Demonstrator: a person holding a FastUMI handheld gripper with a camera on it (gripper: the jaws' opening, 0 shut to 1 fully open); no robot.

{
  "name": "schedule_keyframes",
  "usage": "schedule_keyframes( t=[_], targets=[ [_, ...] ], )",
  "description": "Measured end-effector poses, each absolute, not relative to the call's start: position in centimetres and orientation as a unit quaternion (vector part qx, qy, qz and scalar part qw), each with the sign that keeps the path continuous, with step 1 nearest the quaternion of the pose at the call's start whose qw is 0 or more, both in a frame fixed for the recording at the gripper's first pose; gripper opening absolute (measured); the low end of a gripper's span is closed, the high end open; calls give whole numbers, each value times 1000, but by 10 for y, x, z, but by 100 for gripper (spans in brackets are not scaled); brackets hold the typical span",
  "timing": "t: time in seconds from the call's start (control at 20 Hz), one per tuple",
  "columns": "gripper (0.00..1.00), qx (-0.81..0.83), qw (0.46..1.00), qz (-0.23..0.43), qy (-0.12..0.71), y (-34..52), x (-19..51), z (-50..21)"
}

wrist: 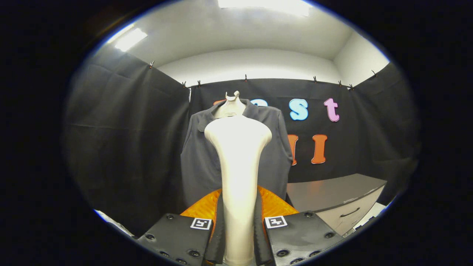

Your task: Iron the clothes twice with a garment steamer, once on the left side and once on the right side.

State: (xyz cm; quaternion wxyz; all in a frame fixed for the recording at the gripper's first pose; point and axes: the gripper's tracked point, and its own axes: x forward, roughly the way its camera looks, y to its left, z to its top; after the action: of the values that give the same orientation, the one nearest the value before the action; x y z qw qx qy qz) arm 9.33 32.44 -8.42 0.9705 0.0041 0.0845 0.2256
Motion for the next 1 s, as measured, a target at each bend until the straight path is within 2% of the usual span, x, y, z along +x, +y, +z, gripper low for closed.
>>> schedule_keyframes(
  t=[0.5,1.0],
  targets=[
    [39,26,976,205,64,248,67,-51],
    [39,18,982,180,57,190,66,-52]
  ],
)
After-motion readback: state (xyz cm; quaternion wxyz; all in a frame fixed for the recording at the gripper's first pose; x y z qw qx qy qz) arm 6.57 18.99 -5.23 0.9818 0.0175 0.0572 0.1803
